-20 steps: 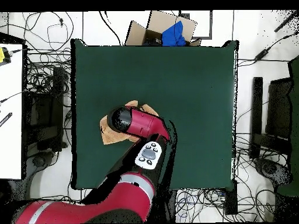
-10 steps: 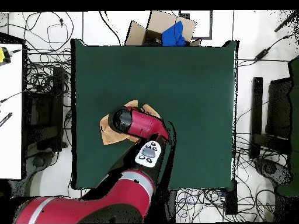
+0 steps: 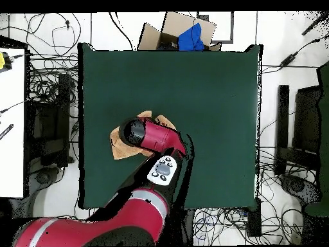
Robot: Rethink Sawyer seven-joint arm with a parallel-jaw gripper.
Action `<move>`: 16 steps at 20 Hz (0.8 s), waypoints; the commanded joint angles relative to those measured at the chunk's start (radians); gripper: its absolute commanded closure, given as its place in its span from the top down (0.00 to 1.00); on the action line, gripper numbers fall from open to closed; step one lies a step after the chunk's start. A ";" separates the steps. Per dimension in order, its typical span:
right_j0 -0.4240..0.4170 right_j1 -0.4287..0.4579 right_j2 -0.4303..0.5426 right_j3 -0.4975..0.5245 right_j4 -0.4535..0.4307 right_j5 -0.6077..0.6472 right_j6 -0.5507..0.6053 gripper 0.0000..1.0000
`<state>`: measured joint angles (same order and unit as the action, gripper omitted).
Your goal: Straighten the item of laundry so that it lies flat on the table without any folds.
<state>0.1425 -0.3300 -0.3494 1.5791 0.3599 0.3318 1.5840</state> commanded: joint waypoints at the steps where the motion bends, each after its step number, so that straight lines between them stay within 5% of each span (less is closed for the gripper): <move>1: 0.006 -0.037 0.012 -0.033 0.059 0.139 0.287 1.00; 16: -0.003 -0.102 0.019 -0.019 0.062 0.199 0.281 1.00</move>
<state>0.1421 -0.4141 -0.3624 1.5751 0.3753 0.4339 1.5840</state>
